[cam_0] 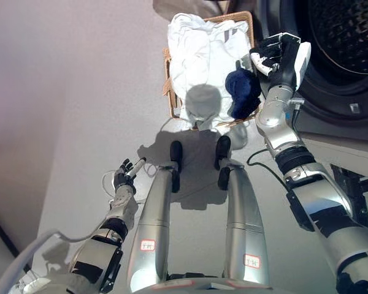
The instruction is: Put the clothes in the basket into the washing machine.
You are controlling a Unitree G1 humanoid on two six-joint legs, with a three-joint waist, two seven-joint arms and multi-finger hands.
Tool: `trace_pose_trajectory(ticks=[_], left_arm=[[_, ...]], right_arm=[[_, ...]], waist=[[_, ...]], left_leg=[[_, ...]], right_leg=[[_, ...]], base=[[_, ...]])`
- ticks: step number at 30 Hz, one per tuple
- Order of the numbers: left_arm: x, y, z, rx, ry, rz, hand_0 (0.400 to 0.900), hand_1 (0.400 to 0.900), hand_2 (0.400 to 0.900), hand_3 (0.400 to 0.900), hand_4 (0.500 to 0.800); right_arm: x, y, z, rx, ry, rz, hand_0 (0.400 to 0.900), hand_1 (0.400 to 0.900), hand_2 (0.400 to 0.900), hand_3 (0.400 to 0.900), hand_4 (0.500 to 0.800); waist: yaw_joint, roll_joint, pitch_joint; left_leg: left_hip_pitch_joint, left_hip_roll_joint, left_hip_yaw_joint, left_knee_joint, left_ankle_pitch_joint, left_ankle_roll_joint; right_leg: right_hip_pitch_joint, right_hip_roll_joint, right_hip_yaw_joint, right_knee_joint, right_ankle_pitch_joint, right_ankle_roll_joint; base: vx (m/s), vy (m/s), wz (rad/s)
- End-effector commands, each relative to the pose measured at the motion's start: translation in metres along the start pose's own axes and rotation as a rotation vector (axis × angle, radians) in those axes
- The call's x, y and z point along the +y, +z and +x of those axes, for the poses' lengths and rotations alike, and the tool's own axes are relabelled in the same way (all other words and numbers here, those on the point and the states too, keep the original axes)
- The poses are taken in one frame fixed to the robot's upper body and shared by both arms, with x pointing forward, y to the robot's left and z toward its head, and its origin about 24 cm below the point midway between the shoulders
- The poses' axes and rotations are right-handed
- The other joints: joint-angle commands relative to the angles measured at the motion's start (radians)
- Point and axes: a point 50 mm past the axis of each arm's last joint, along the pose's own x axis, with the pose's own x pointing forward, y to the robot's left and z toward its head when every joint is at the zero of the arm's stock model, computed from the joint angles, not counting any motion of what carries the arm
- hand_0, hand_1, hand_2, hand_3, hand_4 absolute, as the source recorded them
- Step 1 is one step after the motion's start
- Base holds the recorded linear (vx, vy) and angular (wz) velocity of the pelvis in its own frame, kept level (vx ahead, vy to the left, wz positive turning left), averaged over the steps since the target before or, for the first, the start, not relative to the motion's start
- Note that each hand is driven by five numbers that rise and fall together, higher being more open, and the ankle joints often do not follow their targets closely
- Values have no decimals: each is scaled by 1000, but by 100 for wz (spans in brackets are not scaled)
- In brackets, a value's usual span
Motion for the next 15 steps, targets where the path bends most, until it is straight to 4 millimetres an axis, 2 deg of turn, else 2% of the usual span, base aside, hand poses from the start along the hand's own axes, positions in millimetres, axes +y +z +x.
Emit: trace_pose_trajectory(ticks=[1, 2, 3, 6, 7, 8, 9, 10, 11, 12, 15], left_arm=[[34, -26, -4, 88, 140, -11, 900, 900, 900, 900, 800], [34, -26, -4, 90, 142, -13, 900, 900, 900, 900, 800], [34, -25, -4, 90, 141, -17, 900, 900, 900, 900, 800], [34, -22, -3, 84, 135, -23, 900, 900, 900, 900, 800], [35, -22, -3, 82, 131, -25, 900, 900, 900, 900, 800], [36, -21, -2, 78, 125, -23, 900, 900, 900, 900, 800], [37, -21, -2, 76, 121, -17, 900, 900, 900, 900, 800], [39, -23, -3, 79, 118, -10, 900, 900, 900, 900, 800], [45, -26, -4, 87, 120, 1, 900, 900, 900, 900, 800], [45, -26, -4, 87, 119, 1, 900, 900, 900, 900, 800], [46, -28, -5, 78, 104, 42, 900, 900, 900, 900, 800]], right_arm=[[-14, 12, 0, 28, -179, 406, 400, 400, 400, 400, 500], [-14, 11, -1, 72, -233, 522, 400, 400, 400, 400, 500], [-13, 11, 0, 88, -239, 560, 400, 400, 400, 400, 500], [-8, 12, 3, 70, -164, 477, 400, 400, 400, 400, 500], [-7, 10, 3, 58, -115, 391, 498, 498, 498, 498, 559], [-6, 9, 6, 43, -70, 313, 757, 757, 757, 757, 714], [-9, 5, 10, 21, -6, 155, 900, 900, 900, 900, 800], [-7, 5, 11, -18, 40, 52, 900, 900, 900, 900, 800], [-15, 3, 17, -63, 63, -125, 900, 900, 900, 900, 800], [-15, 3, 17, -65, 63, -125, 900, 900, 900, 900, 800], [-21, -1, 24, -131, 54, -372, 900, 900, 900, 900, 800]], waist=[[-14, 4, -24], [-13, 5, -24], [-13, 6, -27], [-11, 6, -25], [-8, 5, -27], [-6, 4, -27], [-3, 3, -25], [1, 1, -26], [7, -1, -30], [7, 0, -31], [22, 8, -31]], left_leg=[[110, 3, 1, -158, -22, -3], [110, 2, 0, -154, -22, -3], [111, 4, 3, -156, -22, -3], [115, 6, 2, -159, -20, -4], [118, 6, 2, -164, -19, -4], [118, 5, 1, -163, -17, -5], [120, 6, 1, -161, -17, -5], [117, 5, 2, -157, -18, -5], [108, 4, 1, -149, -17, -6], [106, 4, 1, -148, -18, -6], [88, 3, 5, -133, -15, -7]], right_leg=[[76, 16, 36, -3, -93, 63], [78, 18, 35, -3, -92, 61], [78, 19, 36, -6, -91, 61], [84, 20, 35, -13, -89, 62], [87, 20, 36, -17, -87, 63], [86, 20, 36, -15, -86, 62], [87, 19, 35, -12, -87, 62], [85, 19, 34, -9, -87, 62], [77, 17, 34, -2, -88, 61], [75, 17, 34, -1, -88, 61], [58, 12, 36, 13, -88, 64]], base=[[13, 6, -7], [8, 11, -7], [-4, 10, -7], [1, 0, -1], [0, 0, 0], [0, 0, 0], [0, 0, 0], [-7, -34, 3], [-3, -28, 3], [0, 0, 0], [0, 0, 0]])
